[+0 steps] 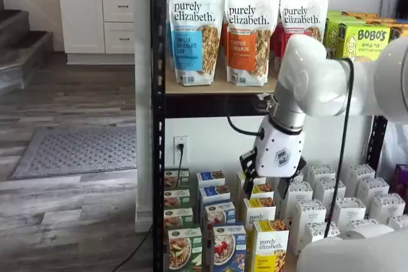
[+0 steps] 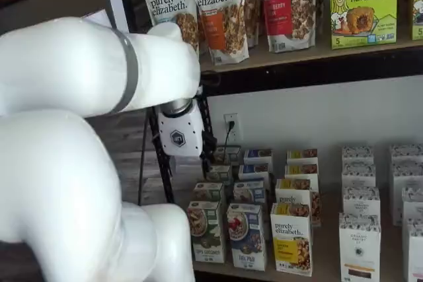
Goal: Pick up the blue and white box that is on the bottom shelf, the second box from the left
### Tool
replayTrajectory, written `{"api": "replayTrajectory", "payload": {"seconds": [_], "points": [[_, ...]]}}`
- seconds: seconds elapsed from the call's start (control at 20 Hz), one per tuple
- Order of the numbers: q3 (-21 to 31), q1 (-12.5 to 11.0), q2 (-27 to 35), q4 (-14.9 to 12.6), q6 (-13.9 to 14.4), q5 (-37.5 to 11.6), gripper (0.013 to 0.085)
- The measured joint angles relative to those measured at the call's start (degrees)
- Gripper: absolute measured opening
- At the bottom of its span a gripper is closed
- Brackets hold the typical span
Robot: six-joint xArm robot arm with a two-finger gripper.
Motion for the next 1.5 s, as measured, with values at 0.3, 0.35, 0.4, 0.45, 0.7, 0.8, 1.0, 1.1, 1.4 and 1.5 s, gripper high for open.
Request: {"api": "replayTrajectory", "payload": {"seconds": [0.3, 0.35, 0.4, 0.45, 0.7, 0.8, 1.0, 1.1, 1.4, 1.5], "points": [[1.9, 0.7, 5.1, -0.5, 0.4, -7.2, 0.085], [2.0, 0.7, 5.9, -0.9, 0.7, -8.0, 0.085], [2.1, 0.8, 6.7, -1.2, 0.9, -8.9, 0.085], [2.3, 0.8, 7.6, -1.6, 1.0, -9.9, 0.085], [3.1, 0.1, 12.0, -2.1, 0.4, -16.2, 0.085], [3.0, -0.4, 14.5, -2.2, -0.1, -18.9, 0.085], [2.5, -1.1, 19.3, -1.7, -1.4, -23.4, 0.085], [2.2, -1.4, 21.5, -1.1, -2.3, -25.3, 0.085], [0.0, -2.1, 27.3, 3.0, -6.6, -27.2, 0.085], [-0.8, -2.3, 29.1, 4.0, -7.7, -27.5, 0.085]]}}
